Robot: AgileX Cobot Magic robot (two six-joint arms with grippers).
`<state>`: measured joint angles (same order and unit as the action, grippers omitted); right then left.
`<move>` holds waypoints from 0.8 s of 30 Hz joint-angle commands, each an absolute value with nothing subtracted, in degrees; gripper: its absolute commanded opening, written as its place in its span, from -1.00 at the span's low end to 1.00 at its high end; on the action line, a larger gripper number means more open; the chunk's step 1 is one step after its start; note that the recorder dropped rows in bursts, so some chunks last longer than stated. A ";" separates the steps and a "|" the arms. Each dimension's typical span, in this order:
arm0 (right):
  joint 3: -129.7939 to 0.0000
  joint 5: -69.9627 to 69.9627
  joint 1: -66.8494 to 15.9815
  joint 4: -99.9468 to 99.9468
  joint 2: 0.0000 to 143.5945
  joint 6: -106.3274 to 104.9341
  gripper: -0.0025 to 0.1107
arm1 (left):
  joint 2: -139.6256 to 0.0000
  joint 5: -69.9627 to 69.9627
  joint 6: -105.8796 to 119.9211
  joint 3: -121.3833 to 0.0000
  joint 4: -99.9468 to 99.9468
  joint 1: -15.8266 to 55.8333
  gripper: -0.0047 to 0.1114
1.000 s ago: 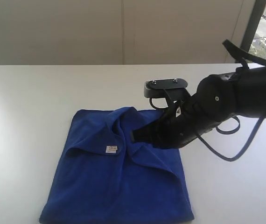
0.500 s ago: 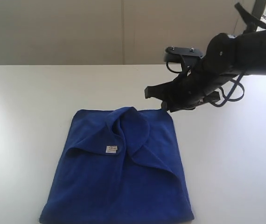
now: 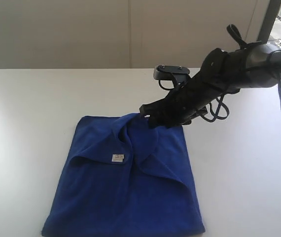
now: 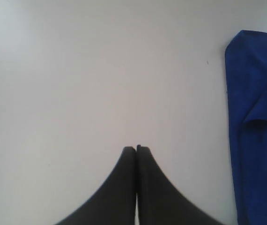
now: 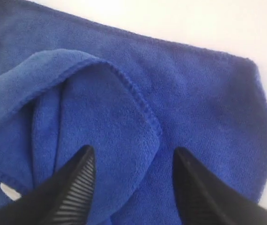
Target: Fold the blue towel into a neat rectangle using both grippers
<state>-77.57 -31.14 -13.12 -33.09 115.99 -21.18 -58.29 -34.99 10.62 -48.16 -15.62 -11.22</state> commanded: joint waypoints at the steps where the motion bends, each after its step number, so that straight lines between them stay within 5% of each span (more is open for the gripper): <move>1: -78.17 -30.64 -12.84 -35.56 117.77 -22.32 -0.08 | -57.75 -35.63 10.76 -48.05 -16.07 -11.26 -0.92; 10: -78.17 -31.92 -13.33 -37.87 119.68 -22.92 -0.11 | -57.75 -35.63 10.76 -48.05 -16.07 -11.26 -0.92; 18: -78.17 -32.65 -13.33 -37.96 119.68 -22.92 -0.90 | -57.75 -35.63 10.76 -48.05 -16.07 -11.26 -0.92; 24: -78.56 -32.54 -13.22 -37.96 118.80 -22.82 -0.96 | -57.75 -35.63 10.76 -48.05 -16.07 -11.26 -0.92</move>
<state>-78.05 -32.38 -13.22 -37.71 119.82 -22.00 -58.29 -34.99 10.62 -48.16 -15.62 -11.22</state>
